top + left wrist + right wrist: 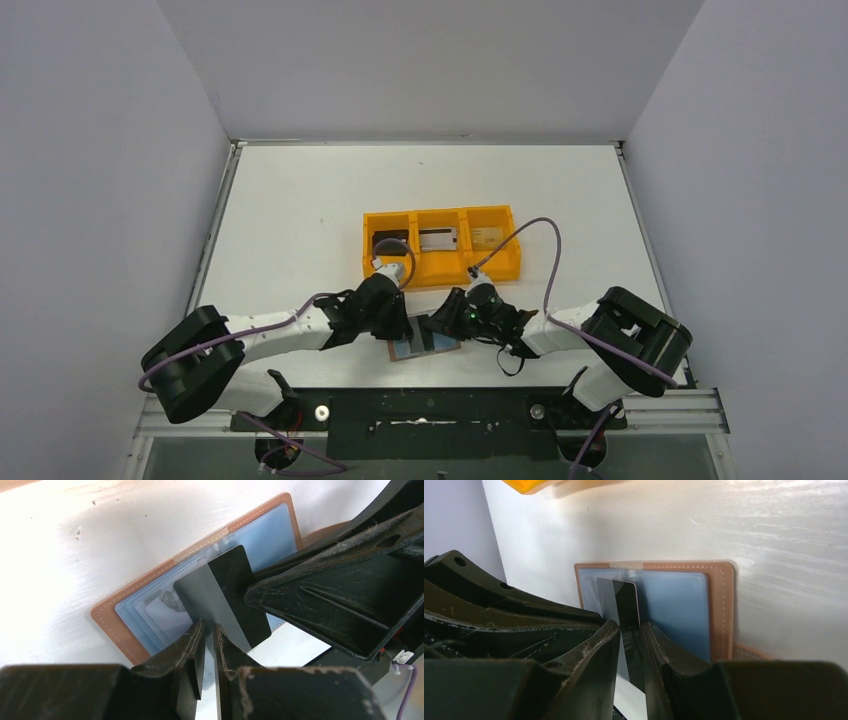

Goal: Take the credit cards out of the card holder

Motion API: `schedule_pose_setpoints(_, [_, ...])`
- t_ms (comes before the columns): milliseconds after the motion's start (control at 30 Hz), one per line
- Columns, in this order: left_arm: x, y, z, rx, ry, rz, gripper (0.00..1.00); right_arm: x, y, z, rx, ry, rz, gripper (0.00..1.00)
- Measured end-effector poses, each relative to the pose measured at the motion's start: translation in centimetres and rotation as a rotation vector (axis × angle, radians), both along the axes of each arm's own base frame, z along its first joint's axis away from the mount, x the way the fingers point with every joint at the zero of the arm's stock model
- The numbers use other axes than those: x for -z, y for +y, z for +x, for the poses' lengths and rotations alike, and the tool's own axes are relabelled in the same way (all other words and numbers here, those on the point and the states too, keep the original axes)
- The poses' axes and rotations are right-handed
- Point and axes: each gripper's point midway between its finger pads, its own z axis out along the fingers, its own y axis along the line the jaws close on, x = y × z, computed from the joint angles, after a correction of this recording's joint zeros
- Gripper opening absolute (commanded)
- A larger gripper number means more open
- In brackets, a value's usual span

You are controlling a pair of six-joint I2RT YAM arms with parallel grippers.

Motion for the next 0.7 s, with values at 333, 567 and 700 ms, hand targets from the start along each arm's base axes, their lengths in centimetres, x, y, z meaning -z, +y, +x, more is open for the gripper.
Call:
schedule_pose_setpoints(333, [0.1, 0.0, -0.2, -0.008, 0.003, -0.009, 0.09, 0.0, 0.1, -0.9, -0.023, 0.004, 0.103, 0.18])
schedule_pose_setpoints(567, [0.1, 0.0, -0.3, -0.007, 0.004, -0.009, 0.08, 0.2, 0.0, -1.7, -0.042, 0.013, 0.132, 0.05])
schedule_pose_setpoints(700, [0.1, 0.1, -0.3, -0.008, 0.003, -0.008, 0.07, 0.1, 0.0, -1.7, -0.038, 0.016, 0.133, 0.04])
